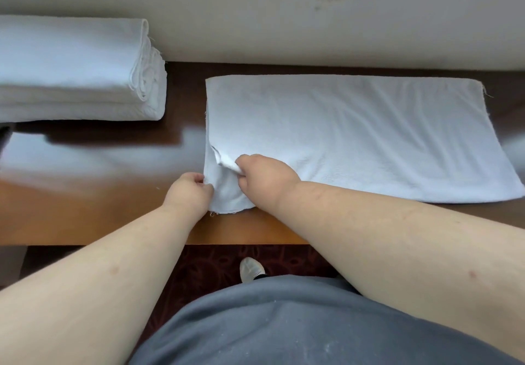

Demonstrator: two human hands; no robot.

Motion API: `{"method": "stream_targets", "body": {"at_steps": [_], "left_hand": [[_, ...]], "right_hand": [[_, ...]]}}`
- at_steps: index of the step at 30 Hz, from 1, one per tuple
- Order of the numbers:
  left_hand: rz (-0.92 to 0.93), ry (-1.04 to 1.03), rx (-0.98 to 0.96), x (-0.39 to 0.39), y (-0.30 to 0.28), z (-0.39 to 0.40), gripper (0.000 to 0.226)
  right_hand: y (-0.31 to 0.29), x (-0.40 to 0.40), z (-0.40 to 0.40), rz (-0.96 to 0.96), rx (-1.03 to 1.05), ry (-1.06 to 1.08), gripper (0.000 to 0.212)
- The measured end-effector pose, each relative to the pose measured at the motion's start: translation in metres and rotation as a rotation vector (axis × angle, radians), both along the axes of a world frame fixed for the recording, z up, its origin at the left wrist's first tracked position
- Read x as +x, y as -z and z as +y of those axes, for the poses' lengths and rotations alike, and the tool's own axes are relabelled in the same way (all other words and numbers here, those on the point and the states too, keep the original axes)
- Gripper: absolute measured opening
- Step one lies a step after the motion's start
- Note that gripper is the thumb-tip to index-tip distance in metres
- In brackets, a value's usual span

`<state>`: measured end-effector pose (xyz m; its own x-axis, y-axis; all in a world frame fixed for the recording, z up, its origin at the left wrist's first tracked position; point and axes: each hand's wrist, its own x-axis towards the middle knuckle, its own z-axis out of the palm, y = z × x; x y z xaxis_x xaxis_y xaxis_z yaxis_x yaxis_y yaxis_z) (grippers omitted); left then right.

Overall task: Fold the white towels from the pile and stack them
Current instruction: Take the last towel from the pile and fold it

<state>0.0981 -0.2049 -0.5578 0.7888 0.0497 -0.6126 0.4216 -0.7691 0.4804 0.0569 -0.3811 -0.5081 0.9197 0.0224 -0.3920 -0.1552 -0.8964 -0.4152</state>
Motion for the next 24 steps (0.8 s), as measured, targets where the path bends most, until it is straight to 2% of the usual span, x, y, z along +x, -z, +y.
{"method": "stream_targets", "body": {"at_steps": [2,7,10,12,14,16,19,22,24], "left_hand": [[-0.03,0.084,0.047,0.005,0.003,-0.003,0.047],[-0.028,0.214,0.17,0.021,0.003,-0.01,0.037],[0.005,0.191,0.146,0.032,0.001,-0.013,0.035],[0.026,0.202,0.144,0.039,-0.003,-0.015,0.026],[0.046,0.171,0.083,0.046,-0.007,-0.017,0.025],[0.058,0.072,-0.063,0.052,-0.011,-0.017,0.024],[0.011,0.027,-0.146,0.058,-0.014,-0.016,0.007],[0.005,0.046,-0.215,0.059,-0.016,-0.014,0.008],[-0.024,0.073,-0.257,0.061,-0.013,-0.013,0.014]], "right_hand": [[-0.002,-0.002,0.0,0.02,0.008,0.026,0.02],[-0.004,-0.005,0.003,0.013,-0.004,0.01,0.013],[-0.003,-0.006,0.007,-0.002,-0.002,0.0,0.012],[-0.001,-0.007,0.01,-0.016,0.0,-0.012,0.013],[0.0,-0.009,0.01,-0.025,0.009,-0.021,0.014],[0.001,-0.011,0.009,-0.03,0.015,-0.021,0.02],[-0.001,-0.013,0.01,-0.017,0.024,-0.003,0.03],[-0.001,-0.011,0.011,-0.027,0.036,0.016,0.03],[-0.002,-0.01,0.011,-0.05,0.04,0.002,0.022]]}}
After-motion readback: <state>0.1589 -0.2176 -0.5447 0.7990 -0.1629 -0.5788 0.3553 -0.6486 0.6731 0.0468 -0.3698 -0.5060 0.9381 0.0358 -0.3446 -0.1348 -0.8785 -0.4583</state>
